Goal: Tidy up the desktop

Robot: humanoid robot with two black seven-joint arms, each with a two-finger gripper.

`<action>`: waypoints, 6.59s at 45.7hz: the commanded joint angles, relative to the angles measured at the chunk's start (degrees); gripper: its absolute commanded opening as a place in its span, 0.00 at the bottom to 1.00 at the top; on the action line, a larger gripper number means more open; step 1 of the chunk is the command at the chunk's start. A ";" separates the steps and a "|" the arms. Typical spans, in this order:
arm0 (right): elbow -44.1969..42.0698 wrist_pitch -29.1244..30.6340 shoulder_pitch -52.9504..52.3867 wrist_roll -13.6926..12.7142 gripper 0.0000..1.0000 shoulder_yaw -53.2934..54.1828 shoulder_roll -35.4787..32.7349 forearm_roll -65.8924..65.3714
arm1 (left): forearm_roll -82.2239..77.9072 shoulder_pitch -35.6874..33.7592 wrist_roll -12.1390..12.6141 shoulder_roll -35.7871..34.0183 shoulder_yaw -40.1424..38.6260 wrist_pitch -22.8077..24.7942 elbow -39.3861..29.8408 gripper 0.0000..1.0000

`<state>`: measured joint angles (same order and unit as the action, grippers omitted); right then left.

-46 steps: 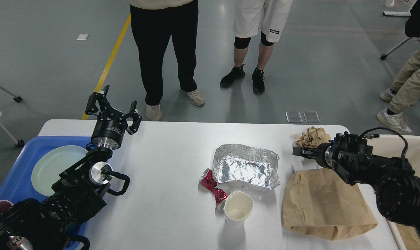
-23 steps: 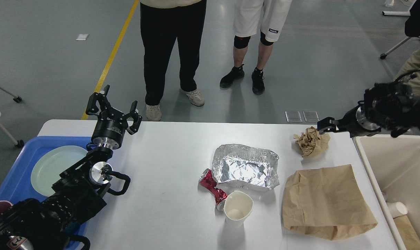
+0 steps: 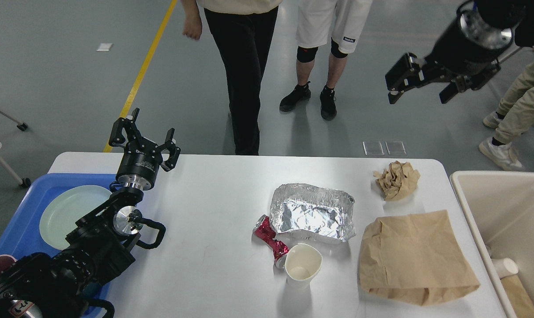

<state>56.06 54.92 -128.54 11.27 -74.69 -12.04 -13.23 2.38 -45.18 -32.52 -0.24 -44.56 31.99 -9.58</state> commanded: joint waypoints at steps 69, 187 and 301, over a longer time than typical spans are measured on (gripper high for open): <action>3.10 -5.96 21.30 -0.02 1.00 -4.85 -4.66 0.22 | -0.01 0.00 0.00 0.07 0.00 0.00 0.00 0.97; -22.39 -17.24 51.04 0.06 0.00 9.48 -3.34 5.85 | -0.01 0.00 0.00 0.07 0.00 0.00 0.00 0.97; -44.19 -62.31 89.43 0.42 1.00 32.24 -21.79 13.05 | -0.01 0.00 0.00 0.07 0.00 0.00 0.00 0.97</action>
<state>11.50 -7.67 -37.93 11.69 -41.91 -33.08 -0.18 2.37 -45.18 -32.51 -0.17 -44.56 31.99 -9.58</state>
